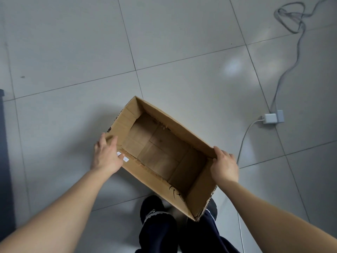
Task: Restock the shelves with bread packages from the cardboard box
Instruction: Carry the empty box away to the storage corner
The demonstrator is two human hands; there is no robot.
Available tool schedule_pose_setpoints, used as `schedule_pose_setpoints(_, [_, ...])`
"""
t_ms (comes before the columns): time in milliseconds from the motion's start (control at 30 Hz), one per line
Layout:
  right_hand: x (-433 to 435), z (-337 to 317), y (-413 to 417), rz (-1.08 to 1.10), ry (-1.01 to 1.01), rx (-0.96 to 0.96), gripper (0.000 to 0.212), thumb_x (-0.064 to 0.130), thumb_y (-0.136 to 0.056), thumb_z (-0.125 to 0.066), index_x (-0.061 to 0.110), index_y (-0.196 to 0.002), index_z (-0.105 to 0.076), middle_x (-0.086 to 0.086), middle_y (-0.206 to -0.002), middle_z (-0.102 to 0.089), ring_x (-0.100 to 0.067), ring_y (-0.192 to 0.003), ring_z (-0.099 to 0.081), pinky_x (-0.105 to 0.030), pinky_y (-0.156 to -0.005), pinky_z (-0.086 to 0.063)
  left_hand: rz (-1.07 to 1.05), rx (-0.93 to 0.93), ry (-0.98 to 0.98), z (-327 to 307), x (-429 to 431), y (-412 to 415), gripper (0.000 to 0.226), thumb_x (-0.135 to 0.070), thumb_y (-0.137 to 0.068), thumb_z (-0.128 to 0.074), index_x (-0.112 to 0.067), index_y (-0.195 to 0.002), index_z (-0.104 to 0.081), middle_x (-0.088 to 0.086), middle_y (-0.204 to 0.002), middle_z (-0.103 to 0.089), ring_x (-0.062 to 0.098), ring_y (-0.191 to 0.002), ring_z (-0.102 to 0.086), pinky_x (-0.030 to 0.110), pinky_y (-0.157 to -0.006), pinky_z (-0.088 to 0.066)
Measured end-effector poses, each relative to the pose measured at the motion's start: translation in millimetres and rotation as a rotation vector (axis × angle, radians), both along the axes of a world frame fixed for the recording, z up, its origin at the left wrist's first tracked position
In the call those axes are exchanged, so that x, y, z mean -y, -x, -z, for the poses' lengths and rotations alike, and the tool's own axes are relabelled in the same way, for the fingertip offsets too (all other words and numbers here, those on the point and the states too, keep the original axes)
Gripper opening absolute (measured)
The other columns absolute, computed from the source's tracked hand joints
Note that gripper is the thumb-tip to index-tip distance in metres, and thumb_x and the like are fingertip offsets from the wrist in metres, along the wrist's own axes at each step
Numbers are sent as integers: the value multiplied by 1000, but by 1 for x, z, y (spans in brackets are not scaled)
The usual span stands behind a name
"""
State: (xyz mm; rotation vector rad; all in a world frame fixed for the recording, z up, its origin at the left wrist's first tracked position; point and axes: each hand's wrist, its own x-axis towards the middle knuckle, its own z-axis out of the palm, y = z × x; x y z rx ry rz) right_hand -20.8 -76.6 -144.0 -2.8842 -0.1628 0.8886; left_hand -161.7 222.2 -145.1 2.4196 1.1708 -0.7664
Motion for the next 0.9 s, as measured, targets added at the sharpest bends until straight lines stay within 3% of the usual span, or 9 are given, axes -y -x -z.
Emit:
schedule_pose_setpoints(233, [-8, 7, 0, 39, -50, 2, 42, 11, -101, -38, 18, -141, -46, -10, -133, -58, -34, -122, -46, -35, -94, -41, -96, 79, 20, 6, 4, 2, 67, -29, -85, -68, -16, -143, -37, 16, -153, -9, 37, -140, -12, 44, -107, -35])
schedule_pose_setpoints(333, [-14, 4, 1, 68, -88, 37, 36, 21, -103, -38, 16, -133, -55, -13, -122, -65, -35, -115, -51, -36, -89, -42, -109, 83, 7, 0, 3, -1, 67, -34, -86, -66, -18, -143, -35, 16, -153, -8, 37, -141, -12, 46, -104, -38])
schedule_pose_setpoints(500, [-28, -22, -8, 85, -145, 75, 30, 21, -102, -38, 12, -116, -64, -18, -105, -69, -37, -103, -53, -40, -79, -45, -152, 89, -14, -26, -6, -8, 74, -41, -86, -65, -21, -147, -29, 14, -156, -6, 35, -143, -8, 46, -108, -34])
schedule_pose_setpoints(667, [-55, -85, -34, 99, -126, 109, 29, 25, -102, -40, 18, -114, -66, -16, -105, -67, -36, -107, -54, -39, -77, -46, -232, 132, -11, -85, -18, -15, 78, -45, -83, -67, -21, -147, -30, 12, -155, -10, 34, -142, -10, 45, -109, -34])
schedule_pose_setpoints(900, [-94, -220, -80, 43, -103, 188, 29, 30, -101, -42, 29, -116, -67, -11, -110, -68, -33, -110, -55, -37, -79, -47, -300, 185, 4, -217, -40, -30, 76, -46, -84, -65, -22, -147, -30, 10, -156, -9, 32, -143, -11, 44, -108, -34])
